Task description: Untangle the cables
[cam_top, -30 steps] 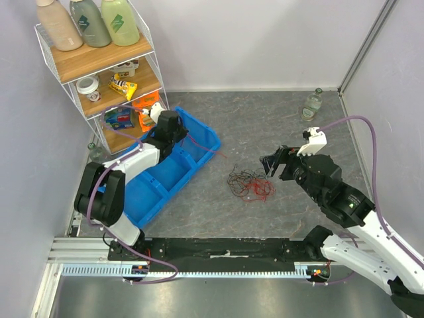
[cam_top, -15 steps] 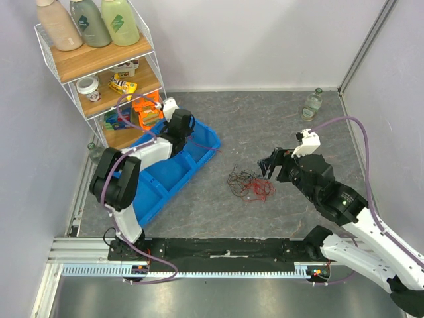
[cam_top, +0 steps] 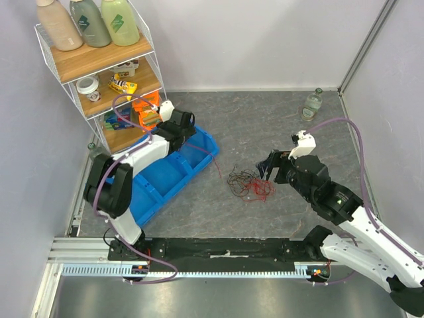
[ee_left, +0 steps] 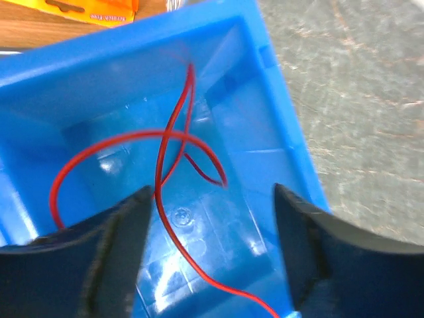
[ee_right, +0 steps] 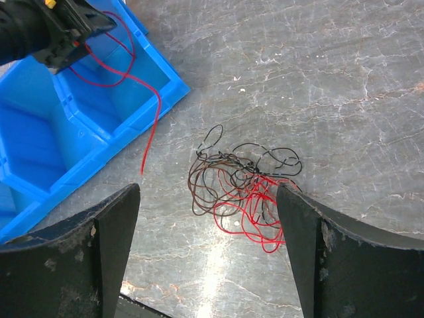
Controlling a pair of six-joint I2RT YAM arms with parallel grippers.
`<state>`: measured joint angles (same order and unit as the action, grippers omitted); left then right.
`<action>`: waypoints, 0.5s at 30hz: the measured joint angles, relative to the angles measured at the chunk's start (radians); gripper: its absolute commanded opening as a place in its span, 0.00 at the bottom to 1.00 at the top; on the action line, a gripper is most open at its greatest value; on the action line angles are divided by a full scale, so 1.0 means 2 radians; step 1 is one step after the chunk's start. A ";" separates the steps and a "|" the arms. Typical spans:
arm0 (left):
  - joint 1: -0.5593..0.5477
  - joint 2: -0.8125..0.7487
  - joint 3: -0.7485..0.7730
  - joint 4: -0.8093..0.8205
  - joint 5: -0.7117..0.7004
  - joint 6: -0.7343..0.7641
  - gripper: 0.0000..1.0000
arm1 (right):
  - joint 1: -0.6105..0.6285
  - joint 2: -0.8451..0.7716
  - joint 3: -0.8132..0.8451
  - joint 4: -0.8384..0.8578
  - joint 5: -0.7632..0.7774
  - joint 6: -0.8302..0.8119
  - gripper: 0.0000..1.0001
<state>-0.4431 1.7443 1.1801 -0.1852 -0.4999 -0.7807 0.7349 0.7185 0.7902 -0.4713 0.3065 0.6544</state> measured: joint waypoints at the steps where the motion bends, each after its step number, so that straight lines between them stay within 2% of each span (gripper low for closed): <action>1: -0.001 -0.010 -0.003 -0.004 0.002 0.000 0.91 | 0.000 0.001 -0.001 0.002 -0.002 0.000 0.91; 6: -0.003 -0.096 -0.022 -0.014 0.031 0.003 0.91 | 0.000 0.003 -0.009 0.007 -0.009 0.000 0.91; 11: -0.003 -0.166 -0.031 -0.011 0.107 0.014 0.84 | 0.000 0.004 -0.015 0.011 -0.012 0.002 0.91; 15: -0.009 -0.213 -0.068 -0.013 0.165 0.014 0.87 | 0.000 0.002 -0.020 0.015 -0.014 0.002 0.91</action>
<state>-0.4603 1.3178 1.0439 -0.2104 -0.1707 -0.7521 0.7349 0.7231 0.7502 -0.4419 0.2790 0.6579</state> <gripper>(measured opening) 0.848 0.910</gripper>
